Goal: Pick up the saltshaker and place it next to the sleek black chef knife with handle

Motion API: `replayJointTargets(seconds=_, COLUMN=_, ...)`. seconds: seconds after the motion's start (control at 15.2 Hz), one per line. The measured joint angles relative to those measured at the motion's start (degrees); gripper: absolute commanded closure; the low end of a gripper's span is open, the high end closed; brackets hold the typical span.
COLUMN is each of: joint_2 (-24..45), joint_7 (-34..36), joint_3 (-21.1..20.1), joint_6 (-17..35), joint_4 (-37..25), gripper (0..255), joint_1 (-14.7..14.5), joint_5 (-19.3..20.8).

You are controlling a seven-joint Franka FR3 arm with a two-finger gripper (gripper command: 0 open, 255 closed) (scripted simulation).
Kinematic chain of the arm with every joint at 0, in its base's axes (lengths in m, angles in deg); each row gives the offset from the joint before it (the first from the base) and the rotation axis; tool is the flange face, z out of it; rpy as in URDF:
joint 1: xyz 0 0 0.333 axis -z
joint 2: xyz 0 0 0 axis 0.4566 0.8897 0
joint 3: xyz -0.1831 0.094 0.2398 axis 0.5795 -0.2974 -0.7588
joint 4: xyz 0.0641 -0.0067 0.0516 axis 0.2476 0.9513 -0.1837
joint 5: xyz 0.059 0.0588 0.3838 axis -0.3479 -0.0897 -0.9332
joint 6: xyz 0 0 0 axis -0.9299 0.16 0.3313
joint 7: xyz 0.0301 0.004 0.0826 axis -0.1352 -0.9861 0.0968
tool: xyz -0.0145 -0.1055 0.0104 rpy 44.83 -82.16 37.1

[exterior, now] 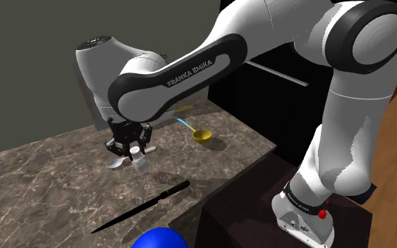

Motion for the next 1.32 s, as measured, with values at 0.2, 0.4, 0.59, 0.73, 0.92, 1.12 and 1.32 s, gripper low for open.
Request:
replayJointTargets(seconds=0.2, joint_2=1.05, joint_7=0.50, joint_3=0.20, joint_6=2.08, joint_4=1.16, gripper=255, joint_1=-0.11, joint_5=0.63)
replayJointTargets(seconds=0.4, joint_2=1.94, joint_7=0.88, joint_3=0.36, joint_6=3.38, joint_4=1.68, gripper=255, joint_1=-0.25, joint_5=1.12)
replayJointTargets(seconds=0.59, joint_2=2.02, joint_7=0.92, joint_3=0.37, joint_6=3.54, joint_4=1.74, gripper=255, joint_1=-0.26, joint_5=1.17)
replayJointTargets(seconds=0.73, joint_2=2.04, joint_7=0.93, joint_3=0.38, joint_6=3.55, joint_4=1.74, gripper=0, joint_1=-0.26, joint_5=1.18)
replayJointTargets(seconds=0.92, joint_2=2.04, joint_7=0.93, joint_3=0.38, joint_6=3.56, joint_4=1.74, gripper=0, joint_1=-0.26, joint_5=1.18)
replayJointTargets(seconds=1.12, joint_2=2.04, joint_7=0.93, joint_3=0.38, joint_6=3.56, joint_4=1.74, gripper=0, joint_1=-0.26, joint_5=1.18)
replayJointTargets(seconds=1.32, joint_2=0.86, joint_7=0.39, joint_3=0.03, joint_6=0.13, joint_4=-0.71, gripper=0, joint_1=-0.30, joint_5=0.37)
